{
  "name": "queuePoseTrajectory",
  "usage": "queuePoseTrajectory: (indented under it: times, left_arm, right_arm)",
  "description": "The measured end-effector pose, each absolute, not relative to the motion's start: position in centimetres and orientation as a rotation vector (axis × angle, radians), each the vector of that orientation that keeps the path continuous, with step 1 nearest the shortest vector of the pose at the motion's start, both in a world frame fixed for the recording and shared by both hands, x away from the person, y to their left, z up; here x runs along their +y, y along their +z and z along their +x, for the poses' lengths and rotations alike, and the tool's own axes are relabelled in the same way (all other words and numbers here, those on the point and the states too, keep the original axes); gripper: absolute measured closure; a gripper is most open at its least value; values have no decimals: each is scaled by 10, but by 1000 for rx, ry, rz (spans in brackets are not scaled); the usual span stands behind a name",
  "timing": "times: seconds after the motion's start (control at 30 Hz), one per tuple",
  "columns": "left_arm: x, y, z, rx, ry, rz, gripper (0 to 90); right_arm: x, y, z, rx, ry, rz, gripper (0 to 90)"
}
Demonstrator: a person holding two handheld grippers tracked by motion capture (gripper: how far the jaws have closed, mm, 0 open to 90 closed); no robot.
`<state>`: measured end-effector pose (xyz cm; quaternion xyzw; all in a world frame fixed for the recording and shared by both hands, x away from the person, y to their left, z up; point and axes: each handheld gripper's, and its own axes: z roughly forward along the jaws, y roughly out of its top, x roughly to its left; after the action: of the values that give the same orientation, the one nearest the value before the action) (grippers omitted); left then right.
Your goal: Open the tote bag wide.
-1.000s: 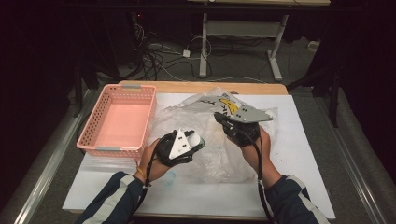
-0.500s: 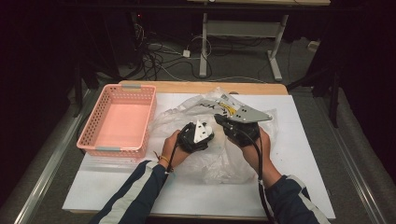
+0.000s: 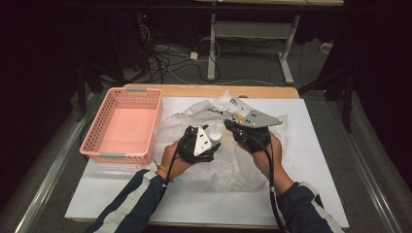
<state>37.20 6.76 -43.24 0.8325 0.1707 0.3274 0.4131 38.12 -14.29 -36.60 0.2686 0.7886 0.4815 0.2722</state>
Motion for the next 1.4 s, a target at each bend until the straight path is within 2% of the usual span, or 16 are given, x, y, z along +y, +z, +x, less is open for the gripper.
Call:
queuePoseTrajectory:
  times: [0.2, 0.33, 0.43, 0.57, 0.73, 0.87, 1.0, 1.03, 1.13, 1.17, 1.2, 1.27, 1.33, 1.37, 1.4]
  left_arm:
    - [101, -408, 335, 345, 875, 2083, 257]
    - [139, -391, 324, 431, 932, 2000, 225]
    - [164, -383, 329, 550, 932, 1970, 181]
    - [183, -386, 344, 669, 894, 1990, 178]
    - [185, -397, 362, 723, 806, 2073, 178]
    - [175, -401, 368, 726, 835, 2132, 184]
    - [168, -402, 373, 702, 834, 2192, 385]
    - [167, -402, 375, 704, 837, 2197, 385]
    - [166, -401, 380, 699, 792, 2206, 549]
    - [166, -401, 382, 683, 780, 2214, 629]
    - [165, -401, 383, 677, 787, 2221, 665]
    - [165, -401, 384, 656, 781, 2241, 759]
    - [165, -402, 386, 634, 778, 2258, 802]
    - [166, -402, 386, 618, 766, 2264, 826]
    - [166, -401, 386, 613, 760, 2263, 840]
  right_arm:
    - [-147, -366, 380, 2130, 1291, 717, 900]
    - [-151, -366, 379, 2155, 1294, 706, 897]
    - [-154, -363, 377, 2172, 1297, 692, 897]
    - [-156, -363, 375, 2191, 1281, 666, 897]
    - [-160, -364, 373, 2197, 1269, 658, 897]
    - [-164, -365, 370, 2200, 1257, 662, 897]
    - [-172, -365, 365, 2185, 1251, 685, 896]
    - [-172, -365, 365, 2185, 1251, 685, 896]
    - [-176, -366, 361, 2186, 1248, 693, 880]
    - [-177, -366, 359, 2186, 1242, 697, 875]
    - [-178, -367, 358, 2187, 1237, 698, 864]
    - [-179, -368, 355, 2190, 1233, 700, 797]
    - [-180, -369, 351, 2183, 1240, 692, 723]
    - [-184, -369, 344, 2169, 1251, 666, 601]
    - [-186, -369, 340, 2153, 1246, 662, 545]
